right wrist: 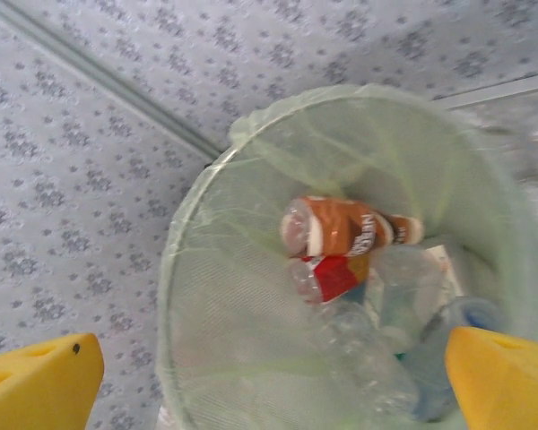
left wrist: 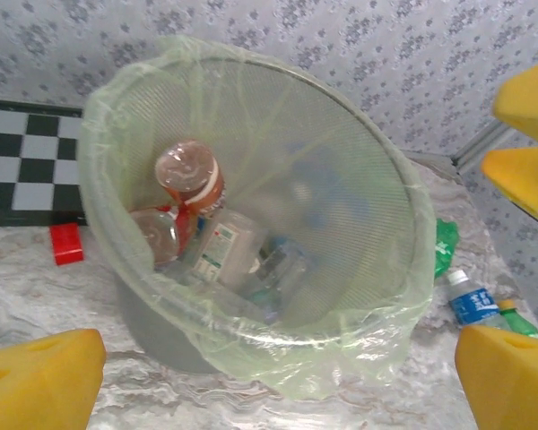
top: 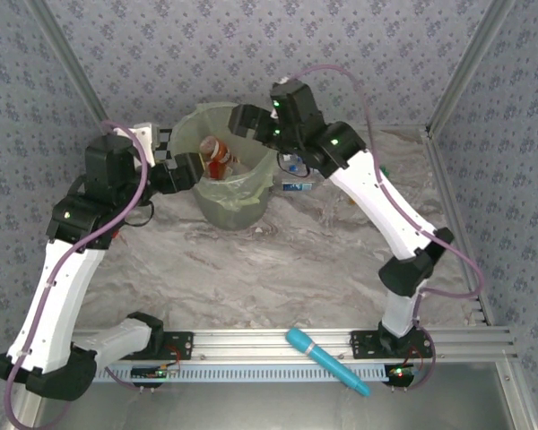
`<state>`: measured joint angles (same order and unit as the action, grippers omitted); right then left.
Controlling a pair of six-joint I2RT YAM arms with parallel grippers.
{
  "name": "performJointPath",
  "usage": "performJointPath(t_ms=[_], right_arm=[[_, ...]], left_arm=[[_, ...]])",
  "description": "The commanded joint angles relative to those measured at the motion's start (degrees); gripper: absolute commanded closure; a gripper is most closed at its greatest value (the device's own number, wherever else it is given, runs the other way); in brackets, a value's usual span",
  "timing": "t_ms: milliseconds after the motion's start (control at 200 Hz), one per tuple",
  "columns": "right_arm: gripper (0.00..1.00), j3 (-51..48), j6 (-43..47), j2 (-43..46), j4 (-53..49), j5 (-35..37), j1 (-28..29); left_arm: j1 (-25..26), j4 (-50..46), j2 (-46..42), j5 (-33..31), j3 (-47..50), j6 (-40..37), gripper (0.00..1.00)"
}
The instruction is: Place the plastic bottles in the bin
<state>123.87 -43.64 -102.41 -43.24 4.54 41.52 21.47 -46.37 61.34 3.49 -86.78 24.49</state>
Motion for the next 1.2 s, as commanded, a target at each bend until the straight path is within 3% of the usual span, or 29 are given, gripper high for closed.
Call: performJointPath(t_ms=[0, 290, 620, 945, 1194], right_arm=[[0.00, -7.2, 1.4, 6.3, -0.8, 4.3, -2.5], [0.00, -28.3, -0.4, 23.0, -1.8, 7.3, -11.6], [0.00, -45.7, 2.3, 33.8, -6.8, 6.5, -26.3], [0.00, -58.0, 7.1, 32.1, -5.5, 1.3, -41.5], [0.01, -58.3, 12.7, 22.8, -3.5, -2.8, -47.2]], left_arm=[[0.3, 3.7, 1.4, 4.9, 0.1, 2.4, 0.00], [8.7, 5.7, 7.7, 5.6, -3.7, 0.4, 0.00], [15.7, 5.3, 14.1, 5.5, -8.1, -1.9, 0.00], [19.6, 1.7, 18.1, 4.8, -13.1, -5.1, 0.00], [20.8, -0.3, 21.1, 4.3, -16.4, -6.3, 0.00]])
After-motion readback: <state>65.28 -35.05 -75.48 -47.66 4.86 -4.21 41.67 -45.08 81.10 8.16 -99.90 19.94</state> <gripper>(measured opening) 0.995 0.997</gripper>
